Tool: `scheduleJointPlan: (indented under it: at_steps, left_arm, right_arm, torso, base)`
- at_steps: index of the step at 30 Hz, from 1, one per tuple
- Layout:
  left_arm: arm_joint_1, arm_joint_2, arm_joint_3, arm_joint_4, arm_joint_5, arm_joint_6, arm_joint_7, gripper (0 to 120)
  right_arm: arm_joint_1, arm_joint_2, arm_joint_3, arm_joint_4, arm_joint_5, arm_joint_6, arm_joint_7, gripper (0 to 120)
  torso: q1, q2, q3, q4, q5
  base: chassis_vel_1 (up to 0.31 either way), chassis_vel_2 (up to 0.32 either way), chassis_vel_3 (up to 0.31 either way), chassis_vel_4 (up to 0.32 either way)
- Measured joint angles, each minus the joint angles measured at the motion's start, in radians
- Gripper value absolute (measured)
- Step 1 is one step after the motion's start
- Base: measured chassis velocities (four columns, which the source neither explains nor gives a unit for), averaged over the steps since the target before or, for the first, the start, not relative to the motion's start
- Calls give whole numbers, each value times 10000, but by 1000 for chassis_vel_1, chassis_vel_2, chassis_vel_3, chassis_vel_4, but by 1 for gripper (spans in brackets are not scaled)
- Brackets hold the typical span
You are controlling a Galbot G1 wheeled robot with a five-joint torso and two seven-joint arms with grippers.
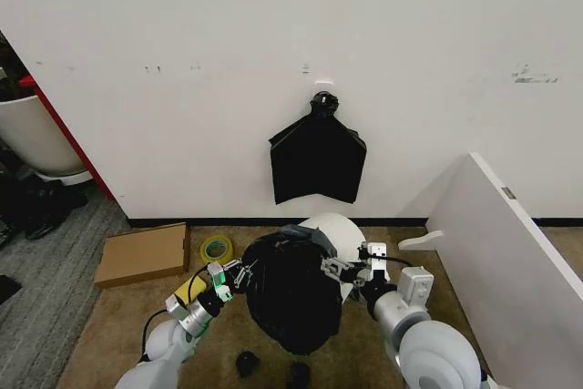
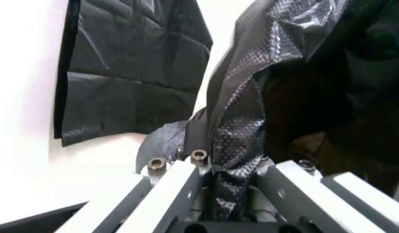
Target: Place the garbage bag over the trash bin.
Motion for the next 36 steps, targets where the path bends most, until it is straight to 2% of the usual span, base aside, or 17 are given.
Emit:
scheduleJointPlan:
  at_steps: [6,10,13,16,18,21,25,26,27,29,32,34,36]
  left_arm:
    - [-40,93,-62,-92,-51,7,31,0]
    - [-34,137,-74,-171,-132,13,-49,0]
    - [14,146,-67,-273,-116,15,-366,0]
    - [83,121,-31,-422,218,28,-873,0]
    - [111,111,-4,-484,303,37,-1055,0]
    - [229,81,99,-822,523,170,-1945,0]
    - [497,123,293,-1792,796,1006,-4265,0]
    - [497,123,293,-1792,796,1006,-4265,0]
    - [592,172,331,-2172,746,1369,-5043,0]
    - [764,238,384,-2912,524,2069,-6434,0]
    - [1129,423,507,-4431,14,3329,-8456,0]
    - [1173,450,521,-4595,-41,3479,-8654,0]
    - [1601,693,594,-5952,-480,4937,-10222,0]
  right_arm:
    - [35,22,317,-160,-5,7,-82,100]
    - [-110,-1,224,-159,-568,344,-500,100]
    - [-369,-57,67,-167,-1427,1270,-1437,100]
    - [-542,-111,0,-406,-2402,2535,-2935,100]
    - [-577,-138,0,-501,-2637,2834,-3344,100]
    - [-690,-174,25,-666,-3054,3397,-4049,100]
    - [-828,34,105,-921,-3112,5224,-5138,100]
    - [-828,34,105,-921,-3112,5224,-5138,100]
    - [-826,184,85,-933,-3239,5677,-5141,100]
    - [-838,453,20,-804,-3612,6018,-4746,100]
    - [-1022,782,33,-531,-5202,6008,-3493,100]
    - [-1041,804,47,-530,-5378,5989,-3377,100]
    - [-1094,876,102,-551,-6419,5727,-2492,100]
  torso:
    - [0,0,0,0,0]
    - [0,0,0,0,0]
    - [0,0,0,-1,0]
    - [0,0,0,0,0]
    - [0,0,0,0,0]
    - [0,0,0,0,0]
    - [0,0,0,-2,-3]
    - [0,0,0,-2,-3]
    - [0,0,0,-1,-1]
    - [0,-1,0,2,2]
    - [0,0,-1,0,-2]
    - [0,0,-1,-1,-1]
    - [0,0,-2,-3,1]
  base:
    - [0,0,0,0]
    - [0,0,0,0]
    - [0,0,0,0]
    - [0,0,0,0]
    - [0,0,0,0]
    - [0,0,0,0]
    - [0,0,0,0]
    - [0,0,0,0]
    - [0,0,0,0]
    - [0,0,0,0]
    - [0,0,0,0]
    - [0,0,0,0]
    - [0,0,0,0]
